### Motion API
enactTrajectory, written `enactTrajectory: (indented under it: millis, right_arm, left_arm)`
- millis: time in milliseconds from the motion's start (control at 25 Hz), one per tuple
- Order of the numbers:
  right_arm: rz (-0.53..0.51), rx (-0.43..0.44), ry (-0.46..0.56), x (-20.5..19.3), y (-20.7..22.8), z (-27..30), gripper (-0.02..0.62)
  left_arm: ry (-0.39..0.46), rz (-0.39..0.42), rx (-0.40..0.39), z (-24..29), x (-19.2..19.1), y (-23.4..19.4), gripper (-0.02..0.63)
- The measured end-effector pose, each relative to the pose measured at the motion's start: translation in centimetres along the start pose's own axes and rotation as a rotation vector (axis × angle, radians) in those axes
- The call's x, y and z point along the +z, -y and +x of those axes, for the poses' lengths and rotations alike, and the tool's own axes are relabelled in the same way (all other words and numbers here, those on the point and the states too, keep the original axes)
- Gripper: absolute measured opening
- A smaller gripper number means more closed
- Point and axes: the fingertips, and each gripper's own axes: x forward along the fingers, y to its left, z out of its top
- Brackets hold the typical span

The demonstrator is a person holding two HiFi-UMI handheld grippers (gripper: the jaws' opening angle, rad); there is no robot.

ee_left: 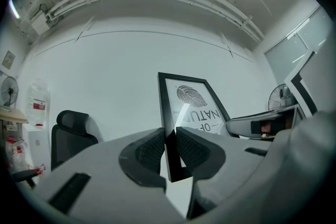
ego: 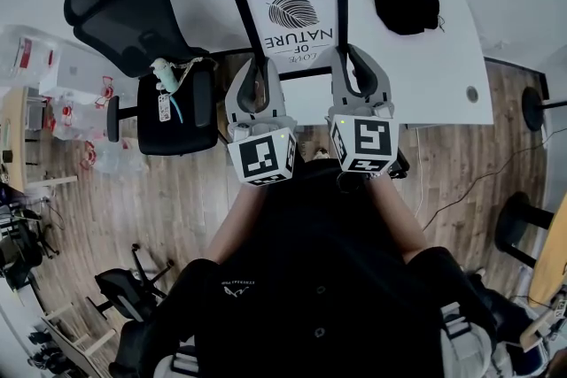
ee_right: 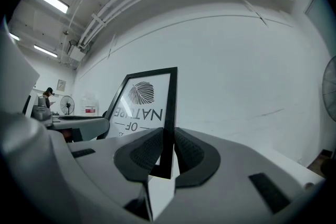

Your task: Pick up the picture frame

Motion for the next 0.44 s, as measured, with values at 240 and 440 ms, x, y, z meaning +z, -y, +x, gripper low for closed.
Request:
enactTrajectory:
  millis: [240,440]
  right_arm:
    - [0.001,-0.01,-0.02,-0.8,0.6,0.1,0.066]
    - [0.008,-0.019,-0.036,-1.4,1.1,0.7,0.066]
  left_arm:
    - [-0.02,0.001,-0.004,0.4,-0.9,0.5,0.072]
    - [-0.032,0.005,-0.012,1.1,-1.4,0.6,0.072]
